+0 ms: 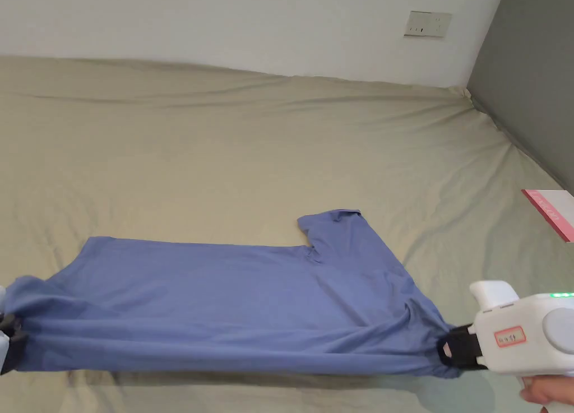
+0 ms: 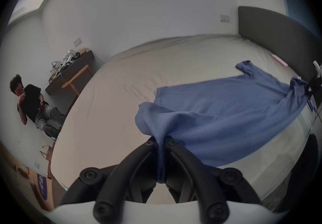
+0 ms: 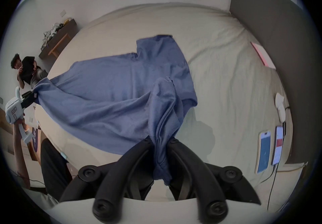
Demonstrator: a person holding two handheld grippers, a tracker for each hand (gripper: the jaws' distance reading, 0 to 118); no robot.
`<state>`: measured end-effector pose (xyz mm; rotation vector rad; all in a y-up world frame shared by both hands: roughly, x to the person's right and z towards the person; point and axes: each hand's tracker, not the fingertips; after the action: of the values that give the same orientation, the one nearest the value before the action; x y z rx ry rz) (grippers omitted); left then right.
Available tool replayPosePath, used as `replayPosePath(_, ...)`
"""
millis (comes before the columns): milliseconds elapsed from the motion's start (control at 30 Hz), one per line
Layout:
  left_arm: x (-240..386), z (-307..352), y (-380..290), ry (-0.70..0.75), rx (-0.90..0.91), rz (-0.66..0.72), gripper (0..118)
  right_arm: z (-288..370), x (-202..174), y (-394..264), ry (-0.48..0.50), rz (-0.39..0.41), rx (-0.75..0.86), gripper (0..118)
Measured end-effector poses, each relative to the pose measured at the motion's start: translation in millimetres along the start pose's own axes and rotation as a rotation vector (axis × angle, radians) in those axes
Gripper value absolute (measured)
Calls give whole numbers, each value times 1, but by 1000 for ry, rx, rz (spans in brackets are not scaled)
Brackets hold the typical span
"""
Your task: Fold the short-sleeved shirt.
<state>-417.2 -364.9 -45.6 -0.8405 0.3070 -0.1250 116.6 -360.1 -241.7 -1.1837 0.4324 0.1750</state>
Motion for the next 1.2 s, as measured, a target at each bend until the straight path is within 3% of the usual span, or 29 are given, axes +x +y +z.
replayPosePath(100,8,-12,-31,-54,-107,-19,6,-27,11,-25,11,-76,-100,13)
replayPosePath(200,23,-30,-63,-85,-216,-59,6,-57,14,-47,-21,-83,-180,13)
replayPosePath(300,23,-61,-90,-67,-282,-96,6,-83,13,-61,-19,-100,-210,13)
replayPosePath(333,22,-67,-94,-78,-291,-86,6,-95,28,-59,-17,-100,-210,13)
replayPosePath(400,23,-76,-98,-93,-311,-61,6,-100,34,-58,-5,-164,-197,17)
replayPosePath(433,25,-76,-96,-89,-306,-70,6,-97,36,-55,4,-186,-198,20)
replayPosePath(467,26,-76,-93,-82,-296,-83,6,-88,36,-55,10,-192,-192,30)
replayPosePath(500,26,-76,-90,-81,-292,-93,9,-83,36,-54,-24,-181,-190,52)
replayPosePath(567,27,-75,-87,-54,-281,-117,36,-80,38,-51,-206,-101,-216,101)
replayPosePath(633,20,-68,-79,-29,-262,-98,69,-76,59,-47,-223,-69,-171,103)
replayPosePath(667,16,-61,-74,-31,-229,-59,97,-66,62,-44,-199,-97,-151,103)
replayPosePath(700,11,-53,-68,-46,-194,-14,109,-58,64,-40,-190,-120,-125,103)
replayPosePath(767,2,-30,-49,-68,-85,63,111,-23,42,-32,-183,-120,-23,103)
replayPosePath(900,-4,28,1,-49,177,151,111,44,2,-6,-275,-3,245,103)
replayPosePath(1067,8,100,56,-44,452,223,111,115,-60,17,-236,73,569,103)
replayPosePath(1133,18,123,70,-43,528,229,110,132,-86,18,-240,132,677,103)
replayPosePath(1200,32,141,82,-31,595,210,102,142,-118,15,-302,219,784,103)
